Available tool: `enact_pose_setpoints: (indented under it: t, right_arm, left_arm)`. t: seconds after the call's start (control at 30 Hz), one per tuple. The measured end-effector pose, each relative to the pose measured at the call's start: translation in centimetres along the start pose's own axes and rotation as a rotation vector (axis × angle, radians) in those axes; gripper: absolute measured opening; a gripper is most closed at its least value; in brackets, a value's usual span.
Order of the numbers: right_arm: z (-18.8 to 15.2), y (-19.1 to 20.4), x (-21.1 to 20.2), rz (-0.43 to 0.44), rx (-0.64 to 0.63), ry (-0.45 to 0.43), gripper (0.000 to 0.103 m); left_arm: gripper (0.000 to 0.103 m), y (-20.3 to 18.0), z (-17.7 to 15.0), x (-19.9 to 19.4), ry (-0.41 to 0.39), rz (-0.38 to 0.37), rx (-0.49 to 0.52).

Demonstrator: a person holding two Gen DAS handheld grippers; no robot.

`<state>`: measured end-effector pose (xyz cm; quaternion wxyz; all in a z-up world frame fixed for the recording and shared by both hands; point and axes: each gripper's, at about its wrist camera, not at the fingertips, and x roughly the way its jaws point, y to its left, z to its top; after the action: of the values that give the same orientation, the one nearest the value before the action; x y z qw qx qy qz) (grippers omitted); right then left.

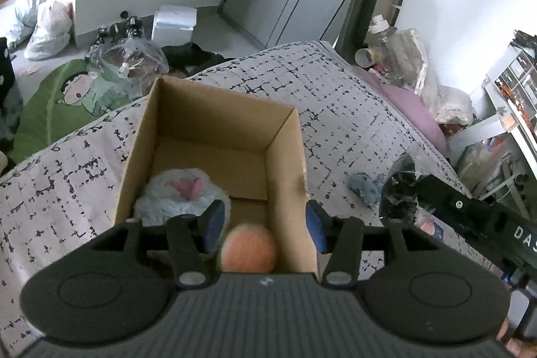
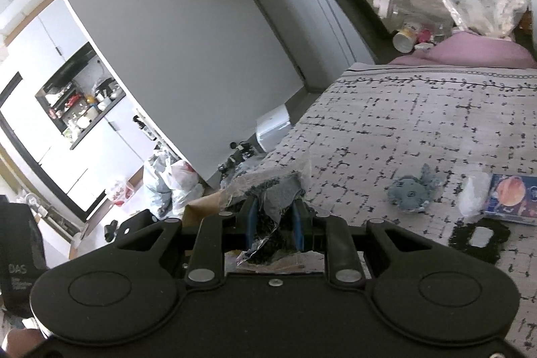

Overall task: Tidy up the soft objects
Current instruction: 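Carry the hamburger plush over the box with the left gripper while the right gripper lifts the black bag, then open the left gripper dropping the hamburger into the box while the right gripper releases the black bag there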

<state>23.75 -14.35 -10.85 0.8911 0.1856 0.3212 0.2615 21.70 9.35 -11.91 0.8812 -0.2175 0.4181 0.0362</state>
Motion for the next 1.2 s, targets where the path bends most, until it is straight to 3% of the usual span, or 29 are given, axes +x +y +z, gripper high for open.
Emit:
enact_pose_setpoints:
  t: [0.5,0.93,1.2]
  right_arm:
    - [-1.1,4.0,1.8,0.082,-0.079,0.050,0.022]
    - [-2.2,5.1,4.3,0.074,-0.104,0.103,0.023]
    - [-2.2,4.8,4.5,0.076,-0.064,0.112,0.035]
  left_arm:
    - [0.056,1.9,1.3,-1.4,-0.034,0.066,-0.008]
    - [0.056,3.9,1.4,-1.5,-0.024,0.120,-0.027]
    - [0.056,4.4,1.7,-1.4,-0.020,0.143,-0.026]
